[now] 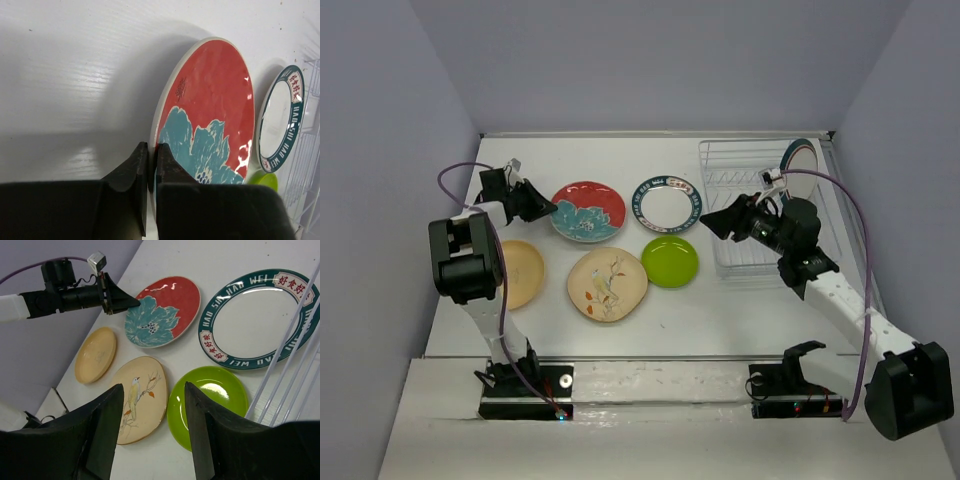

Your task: Load the plates into the dish rack

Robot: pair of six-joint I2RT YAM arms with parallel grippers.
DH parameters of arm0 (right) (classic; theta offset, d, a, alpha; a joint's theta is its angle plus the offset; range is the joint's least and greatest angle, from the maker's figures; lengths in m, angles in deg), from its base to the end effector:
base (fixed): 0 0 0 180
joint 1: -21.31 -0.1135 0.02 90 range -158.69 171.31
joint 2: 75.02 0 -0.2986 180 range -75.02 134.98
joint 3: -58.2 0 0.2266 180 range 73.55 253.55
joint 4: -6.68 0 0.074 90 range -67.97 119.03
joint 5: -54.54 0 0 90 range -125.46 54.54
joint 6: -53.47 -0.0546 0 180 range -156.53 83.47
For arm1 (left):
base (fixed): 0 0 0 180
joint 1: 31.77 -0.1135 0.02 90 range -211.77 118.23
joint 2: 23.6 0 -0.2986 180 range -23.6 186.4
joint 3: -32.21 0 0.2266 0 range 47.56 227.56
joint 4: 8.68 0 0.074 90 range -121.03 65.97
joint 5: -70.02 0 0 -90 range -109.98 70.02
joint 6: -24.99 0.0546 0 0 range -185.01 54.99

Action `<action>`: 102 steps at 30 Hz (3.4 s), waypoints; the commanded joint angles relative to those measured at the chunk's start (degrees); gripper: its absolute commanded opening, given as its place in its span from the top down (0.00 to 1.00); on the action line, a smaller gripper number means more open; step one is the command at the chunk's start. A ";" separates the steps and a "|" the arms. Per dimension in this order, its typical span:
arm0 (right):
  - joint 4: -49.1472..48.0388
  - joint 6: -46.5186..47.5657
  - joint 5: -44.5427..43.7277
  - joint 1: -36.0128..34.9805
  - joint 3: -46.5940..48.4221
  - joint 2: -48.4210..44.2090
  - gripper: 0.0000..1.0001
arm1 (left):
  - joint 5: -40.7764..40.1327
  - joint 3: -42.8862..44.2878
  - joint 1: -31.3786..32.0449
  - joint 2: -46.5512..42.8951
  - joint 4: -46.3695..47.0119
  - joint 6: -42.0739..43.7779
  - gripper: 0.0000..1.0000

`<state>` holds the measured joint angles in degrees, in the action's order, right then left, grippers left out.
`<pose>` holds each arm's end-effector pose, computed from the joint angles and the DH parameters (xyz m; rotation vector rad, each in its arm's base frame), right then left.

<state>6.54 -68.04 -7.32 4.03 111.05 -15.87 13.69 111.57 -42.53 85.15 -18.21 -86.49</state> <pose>0.1963 0.0880 0.3319 -0.1724 1.7688 1.0387 0.4049 0.0461 0.2100 -0.3051 2.2004 -0.7605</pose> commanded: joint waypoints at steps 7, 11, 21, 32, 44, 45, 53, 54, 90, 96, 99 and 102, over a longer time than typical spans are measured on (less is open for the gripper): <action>-15.10 -5.67 22.74 -1.26 3.72 15.00 0.30 | -0.72 -8.10 -2.42 -11.88 10.41 -6.99 0.94; -7.30 -1.38 16.62 -4.69 8.28 17.04 0.25 | 1.31 -10.74 -2.51 -16.89 15.60 -11.29 0.94; -3.50 -1.72 11.76 -11.37 19.10 28.28 0.21 | 7.73 -16.28 -2.59 -27.88 28.27 -21.76 0.94; 5.90 1.62 10.97 -11.37 38.95 42.62 0.18 | 10.01 -19.80 -1.28 -41.94 31.44 -26.68 0.94; 5.03 1.71 17.55 -11.37 44.95 48.15 0.18 | 14.14 -23.75 4.96 -48.01 36.18 -30.12 0.94; 3.46 1.28 18.61 -11.37 44.95 48.33 0.26 | 14.32 -24.10 5.22 -48.28 36.19 -30.03 0.94; -17.73 -13.66 24.59 -6.02 34.67 45.09 0.93 | 15.99 -27.53 5.84 -51.71 36.36 -27.92 0.67; -17.91 -14.71 24.51 -5.14 33.62 43.86 0.93 | 16.16 -27.97 6.10 -51.88 36.19 -27.14 0.55; 29.63 45.57 -55.65 13.94 53.56 28.12 0.93 | -14.06 -16.72 41.00 -56.81 -5.56 9.61 0.01; 29.55 45.39 -56.62 15.08 51.19 29.26 0.93 | -15.74 -16.64 42.31 -56.63 -5.74 10.14 0.01; 29.37 45.13 -56.00 15.61 50.92 29.52 0.93 | -16.00 -16.55 42.40 -56.89 -5.74 10.22 0.01; 29.37 44.87 -55.57 15.61 51.10 30.23 0.93 | -16.27 -16.63 42.32 -57.33 -5.74 10.22 0.01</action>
<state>45.52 -23.80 -60.91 19.09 158.63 15.13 -1.52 91.96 -0.59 28.78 -25.20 -77.46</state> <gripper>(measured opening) 0.197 0.990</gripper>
